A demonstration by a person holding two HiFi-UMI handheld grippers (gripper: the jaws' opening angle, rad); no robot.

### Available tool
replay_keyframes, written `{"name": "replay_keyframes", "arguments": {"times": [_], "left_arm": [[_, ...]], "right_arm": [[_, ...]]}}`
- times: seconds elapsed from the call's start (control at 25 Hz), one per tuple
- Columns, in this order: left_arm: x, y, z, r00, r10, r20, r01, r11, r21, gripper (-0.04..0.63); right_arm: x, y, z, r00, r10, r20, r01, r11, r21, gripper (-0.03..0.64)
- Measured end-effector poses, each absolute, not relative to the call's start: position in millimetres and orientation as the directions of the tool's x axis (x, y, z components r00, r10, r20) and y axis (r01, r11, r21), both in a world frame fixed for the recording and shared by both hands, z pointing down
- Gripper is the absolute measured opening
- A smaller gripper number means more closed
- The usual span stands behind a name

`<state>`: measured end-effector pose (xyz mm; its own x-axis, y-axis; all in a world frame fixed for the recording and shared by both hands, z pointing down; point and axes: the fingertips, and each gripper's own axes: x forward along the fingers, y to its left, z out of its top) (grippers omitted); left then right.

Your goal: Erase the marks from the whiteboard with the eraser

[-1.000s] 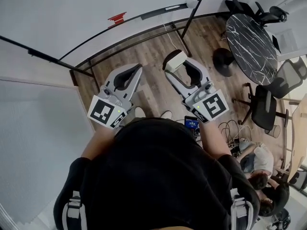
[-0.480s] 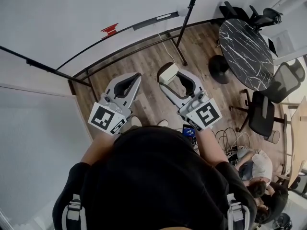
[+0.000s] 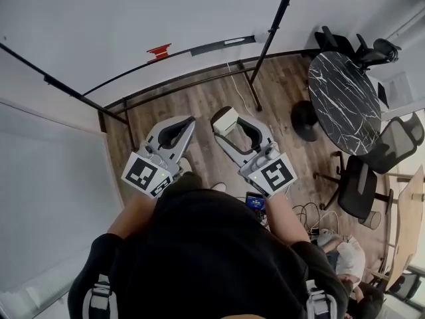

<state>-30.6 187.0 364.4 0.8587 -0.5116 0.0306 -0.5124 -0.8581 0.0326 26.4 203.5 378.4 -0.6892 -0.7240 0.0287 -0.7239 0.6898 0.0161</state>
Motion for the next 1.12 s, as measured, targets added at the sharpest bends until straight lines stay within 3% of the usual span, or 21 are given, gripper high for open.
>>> {"name": "replay_keyframes", "arguments": {"times": [0.6,1.12], "left_arm": [[-50.8,113.2,366.0,0.824,-0.566,0.030,-0.566,-0.824,-0.004,0.006],[-67.4,-12.6,356.9,0.860,-0.510,-0.030,-0.509,-0.860,0.029,0.006]], "right_arm": [[15.6,127.6,371.3,-0.669,-0.743,0.022,-0.743,0.669,0.015,0.233],[-3.0,12.5,356.8,-0.617,-0.787,0.010,-0.787,0.617,0.018,0.233]]}}
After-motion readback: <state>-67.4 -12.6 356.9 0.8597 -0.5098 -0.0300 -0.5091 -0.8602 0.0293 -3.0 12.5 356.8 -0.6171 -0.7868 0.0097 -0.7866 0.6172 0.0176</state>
